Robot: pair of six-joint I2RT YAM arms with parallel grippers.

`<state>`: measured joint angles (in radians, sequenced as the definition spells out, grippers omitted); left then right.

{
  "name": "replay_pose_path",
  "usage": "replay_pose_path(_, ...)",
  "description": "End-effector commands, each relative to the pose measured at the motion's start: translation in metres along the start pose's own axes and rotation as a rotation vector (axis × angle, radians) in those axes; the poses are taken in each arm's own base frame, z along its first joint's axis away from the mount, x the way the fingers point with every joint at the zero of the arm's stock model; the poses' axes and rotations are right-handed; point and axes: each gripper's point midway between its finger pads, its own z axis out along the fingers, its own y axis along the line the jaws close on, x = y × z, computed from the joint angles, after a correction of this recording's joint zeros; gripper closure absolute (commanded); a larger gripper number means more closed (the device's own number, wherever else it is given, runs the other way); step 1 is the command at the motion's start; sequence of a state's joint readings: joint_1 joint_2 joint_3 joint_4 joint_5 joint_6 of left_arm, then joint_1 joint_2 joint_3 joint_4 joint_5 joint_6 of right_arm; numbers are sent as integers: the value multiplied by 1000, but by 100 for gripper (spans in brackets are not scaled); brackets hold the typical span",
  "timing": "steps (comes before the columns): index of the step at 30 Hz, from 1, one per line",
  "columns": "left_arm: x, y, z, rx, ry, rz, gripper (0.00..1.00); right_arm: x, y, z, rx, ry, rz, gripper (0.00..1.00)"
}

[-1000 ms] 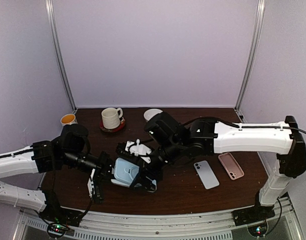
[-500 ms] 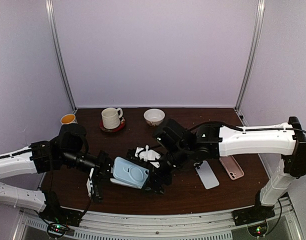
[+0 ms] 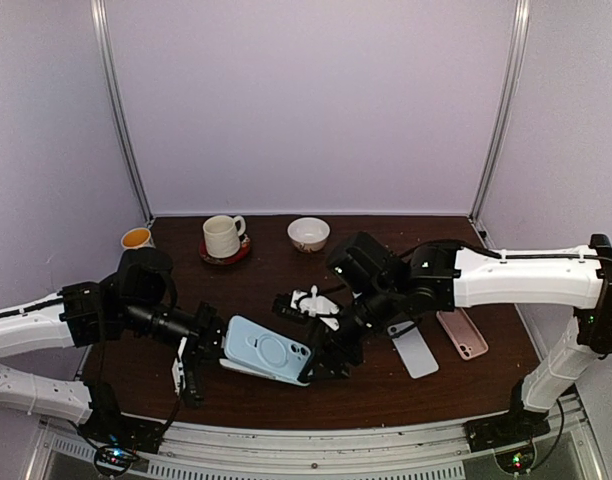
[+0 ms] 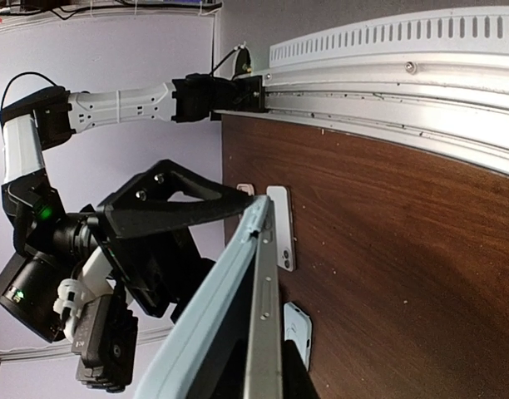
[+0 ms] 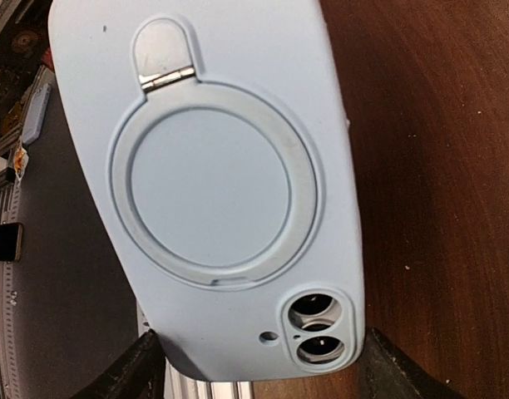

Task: Take the phone out of the phone case
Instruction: Remove the phone case from the phone.

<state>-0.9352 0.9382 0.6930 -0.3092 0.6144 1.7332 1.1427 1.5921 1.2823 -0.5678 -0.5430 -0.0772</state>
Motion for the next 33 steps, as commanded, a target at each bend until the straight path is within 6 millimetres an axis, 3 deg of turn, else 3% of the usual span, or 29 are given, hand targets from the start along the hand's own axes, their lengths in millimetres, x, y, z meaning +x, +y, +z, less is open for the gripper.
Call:
replay_pose_path(1,2,24,-5,-91,12,49,100,-2,15,-3,-78,-14,1,25)
replay_pose_path(6,3,24,-5,-91,16,45,100,-3,14,-4,-67,-22,4,4)
replay_pose_path(9,3,24,-5,-90,16,44,100,-7,16,-6,-70,-40,1,0)
replay_pose_path(20,3,28,-6,-106,17,23,100,0,10,5,-6,16,2,0)
replay_pose_path(33,3,32,-7,-125,18,-4,100,-4,3,8,31,12,-5,17)
